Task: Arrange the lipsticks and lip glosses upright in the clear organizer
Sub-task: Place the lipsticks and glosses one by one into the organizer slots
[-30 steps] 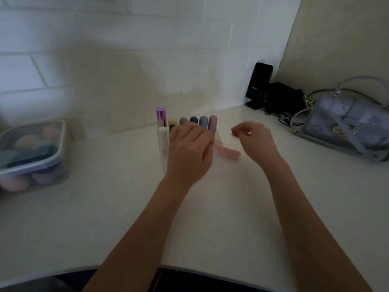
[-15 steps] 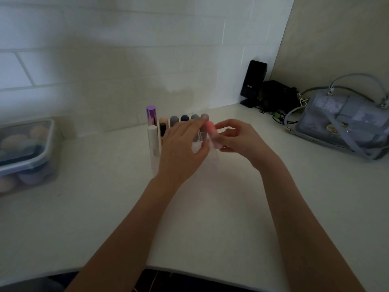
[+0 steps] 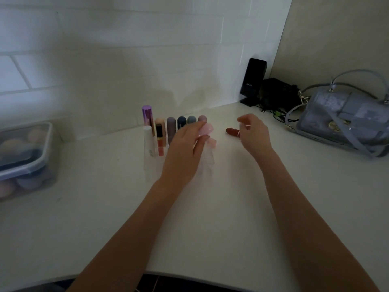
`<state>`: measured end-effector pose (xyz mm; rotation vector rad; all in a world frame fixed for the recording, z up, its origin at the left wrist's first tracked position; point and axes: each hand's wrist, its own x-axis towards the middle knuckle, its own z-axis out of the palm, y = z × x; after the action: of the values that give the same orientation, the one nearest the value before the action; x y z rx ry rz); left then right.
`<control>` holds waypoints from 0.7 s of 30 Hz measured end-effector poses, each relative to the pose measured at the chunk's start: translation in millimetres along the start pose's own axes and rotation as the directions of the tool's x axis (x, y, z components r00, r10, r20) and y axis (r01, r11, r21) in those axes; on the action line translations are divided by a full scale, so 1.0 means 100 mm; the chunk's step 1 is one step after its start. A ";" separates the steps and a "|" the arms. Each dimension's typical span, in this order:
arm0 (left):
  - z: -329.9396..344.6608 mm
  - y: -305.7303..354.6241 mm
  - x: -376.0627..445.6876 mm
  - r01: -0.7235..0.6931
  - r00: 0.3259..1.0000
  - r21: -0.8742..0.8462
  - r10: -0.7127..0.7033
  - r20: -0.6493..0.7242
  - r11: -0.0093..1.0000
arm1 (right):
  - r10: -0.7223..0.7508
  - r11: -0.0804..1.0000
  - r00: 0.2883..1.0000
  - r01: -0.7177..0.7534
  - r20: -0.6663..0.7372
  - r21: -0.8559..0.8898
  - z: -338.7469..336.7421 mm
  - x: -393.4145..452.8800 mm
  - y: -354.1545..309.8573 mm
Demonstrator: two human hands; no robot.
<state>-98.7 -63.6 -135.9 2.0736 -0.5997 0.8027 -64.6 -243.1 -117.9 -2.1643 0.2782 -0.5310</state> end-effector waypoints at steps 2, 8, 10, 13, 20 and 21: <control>-0.02 0.01 0.01 0.031 0.995 -0.018 -0.033 -0.091 0.999 | 0.007 0.953 0.995 0.025 0.104 -0.303 0.09 0.09 0.15; 0.03 -0.05 0.03 0.094 0.989 0.028 -0.090 -0.120 0.995 | 0.029 0.900 0.996 0.009 0.080 -0.436 0.27 0.12 0.26; 0.04 -0.05 0.02 0.101 0.989 0.042 -0.095 -0.115 0.994 | 0.011 0.919 0.998 0.012 0.055 -0.395 0.29 0.09 0.25; 0.02 -0.02 0.02 0.109 0.986 0.004 -0.107 -0.131 0.994 | -0.050 0.991 0.998 0.056 0.048 -0.125 0.26 -0.02 0.19; -0.12 0.00 0.01 0.120 0.958 -0.049 -0.128 -0.258 0.992 | -0.207 0.731 0.939 -0.039 0.276 0.681 0.06 -0.41 -0.24; -0.15 -0.01 0.00 0.118 0.954 -0.057 -0.129 -0.269 0.991 | -0.229 0.725 0.939 -0.011 0.257 0.689 0.07 -0.46 -0.28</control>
<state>-103.2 -50.6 -129.4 1.8996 -0.3286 0.9737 -102.0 -204.1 -111.5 -1.4971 -0.2189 -0.2622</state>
